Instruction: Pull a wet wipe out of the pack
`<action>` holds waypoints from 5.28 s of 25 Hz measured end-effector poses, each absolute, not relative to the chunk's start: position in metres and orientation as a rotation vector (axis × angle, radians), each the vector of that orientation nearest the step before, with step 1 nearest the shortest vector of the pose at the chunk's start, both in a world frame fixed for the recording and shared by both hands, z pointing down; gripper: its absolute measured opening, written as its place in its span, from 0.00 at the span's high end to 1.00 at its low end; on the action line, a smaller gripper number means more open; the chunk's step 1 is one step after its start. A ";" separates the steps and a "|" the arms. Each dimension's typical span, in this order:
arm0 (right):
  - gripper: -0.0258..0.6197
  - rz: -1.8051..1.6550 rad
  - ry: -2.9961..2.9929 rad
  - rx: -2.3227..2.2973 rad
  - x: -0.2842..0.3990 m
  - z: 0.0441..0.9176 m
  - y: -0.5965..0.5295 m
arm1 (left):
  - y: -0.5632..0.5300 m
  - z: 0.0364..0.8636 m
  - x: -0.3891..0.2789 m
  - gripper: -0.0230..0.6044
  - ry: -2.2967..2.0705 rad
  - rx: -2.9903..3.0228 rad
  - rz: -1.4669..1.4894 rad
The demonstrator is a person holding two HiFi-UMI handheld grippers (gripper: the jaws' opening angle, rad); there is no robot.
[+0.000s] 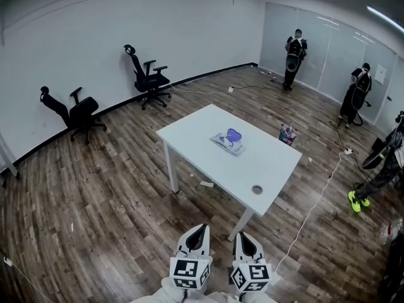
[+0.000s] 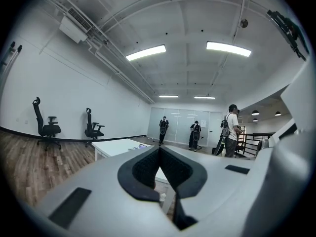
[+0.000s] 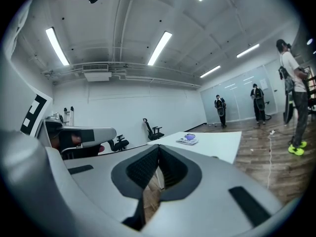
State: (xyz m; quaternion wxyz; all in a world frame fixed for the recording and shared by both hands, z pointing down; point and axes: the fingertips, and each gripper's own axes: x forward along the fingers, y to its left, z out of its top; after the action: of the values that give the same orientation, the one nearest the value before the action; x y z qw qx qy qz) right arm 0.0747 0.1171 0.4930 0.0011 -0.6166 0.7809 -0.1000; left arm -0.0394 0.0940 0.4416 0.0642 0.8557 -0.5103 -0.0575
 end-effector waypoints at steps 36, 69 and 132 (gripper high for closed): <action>0.95 -0.333 2.397 -2.012 0.068 0.483 -0.016 | -0.040 0.435 -0.019 0.96 -1.374 2.671 -0.161; 0.95 -0.366 2.398 -2.035 0.086 0.502 -0.106 | -0.134 0.451 0.003 0.96 -1.353 2.669 -0.123; 0.95 -0.482 2.465 -1.941 0.152 0.517 -0.346 | -0.361 0.471 0.075 0.96 -1.398 2.632 0.046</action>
State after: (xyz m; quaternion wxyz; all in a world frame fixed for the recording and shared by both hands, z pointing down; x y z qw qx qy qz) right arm 0.1523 -0.3456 0.5168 -0.0164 -0.6114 0.7765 -0.1518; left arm 0.0746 -0.3608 0.4710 0.0805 0.8802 -0.4675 0.0154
